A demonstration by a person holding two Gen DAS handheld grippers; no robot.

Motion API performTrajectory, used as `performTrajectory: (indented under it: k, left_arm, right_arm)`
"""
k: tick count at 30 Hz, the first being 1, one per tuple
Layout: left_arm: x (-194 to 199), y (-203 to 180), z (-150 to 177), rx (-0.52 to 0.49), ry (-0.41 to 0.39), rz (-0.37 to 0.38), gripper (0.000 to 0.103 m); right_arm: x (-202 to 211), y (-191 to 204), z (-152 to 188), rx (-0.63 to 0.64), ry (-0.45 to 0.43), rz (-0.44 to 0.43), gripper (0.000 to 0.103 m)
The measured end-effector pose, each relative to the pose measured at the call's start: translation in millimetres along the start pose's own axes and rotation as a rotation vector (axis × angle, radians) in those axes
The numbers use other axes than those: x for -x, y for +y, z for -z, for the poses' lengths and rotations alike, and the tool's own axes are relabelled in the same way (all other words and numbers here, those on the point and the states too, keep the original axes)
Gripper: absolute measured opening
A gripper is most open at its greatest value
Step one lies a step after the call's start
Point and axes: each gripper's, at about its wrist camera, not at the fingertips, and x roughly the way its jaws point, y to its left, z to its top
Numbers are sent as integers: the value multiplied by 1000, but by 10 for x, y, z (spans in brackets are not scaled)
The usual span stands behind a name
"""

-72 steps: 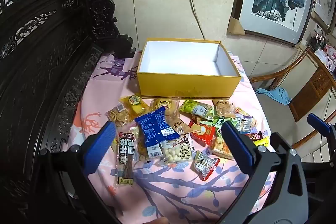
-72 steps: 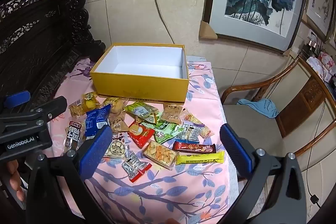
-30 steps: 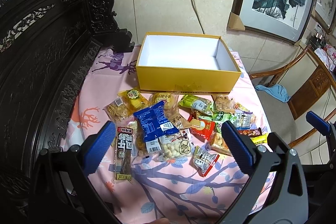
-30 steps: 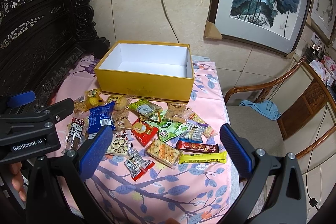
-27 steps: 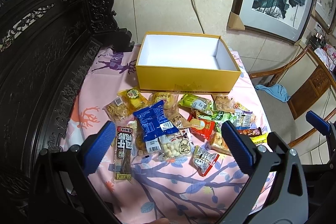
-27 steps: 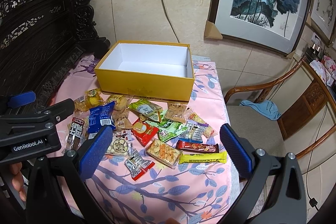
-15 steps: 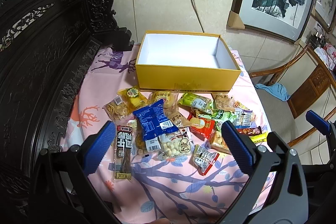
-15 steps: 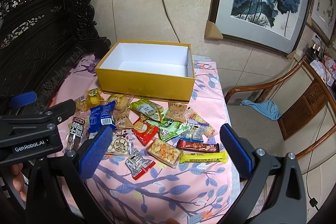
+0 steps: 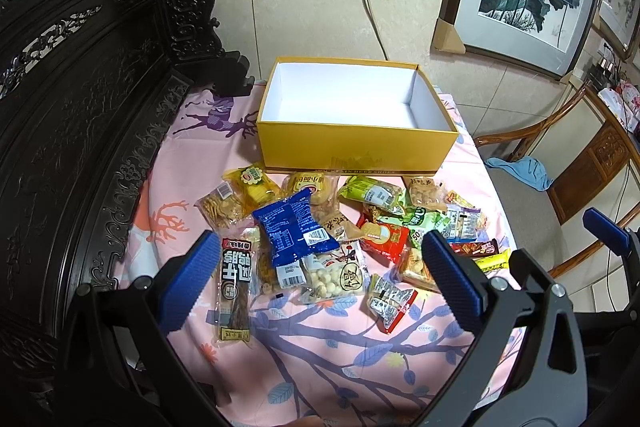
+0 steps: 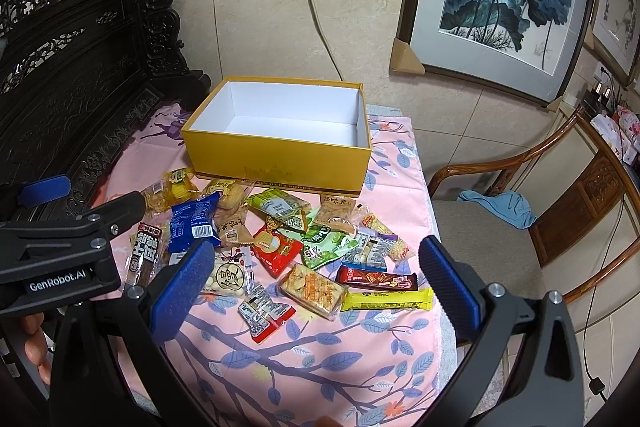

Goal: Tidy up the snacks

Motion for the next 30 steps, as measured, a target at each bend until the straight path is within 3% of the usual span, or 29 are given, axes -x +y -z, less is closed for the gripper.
performTrajectory:
  k: [24,30]
  left_arm:
    - [-65,115,30,35,22,-17,101]
    - [-235,214,-28,35,35,-42,101]
  right_arm:
    - [-94,-20,42,-36,37,-7,102]
    - [-305,5,50,11,69,-76,102]
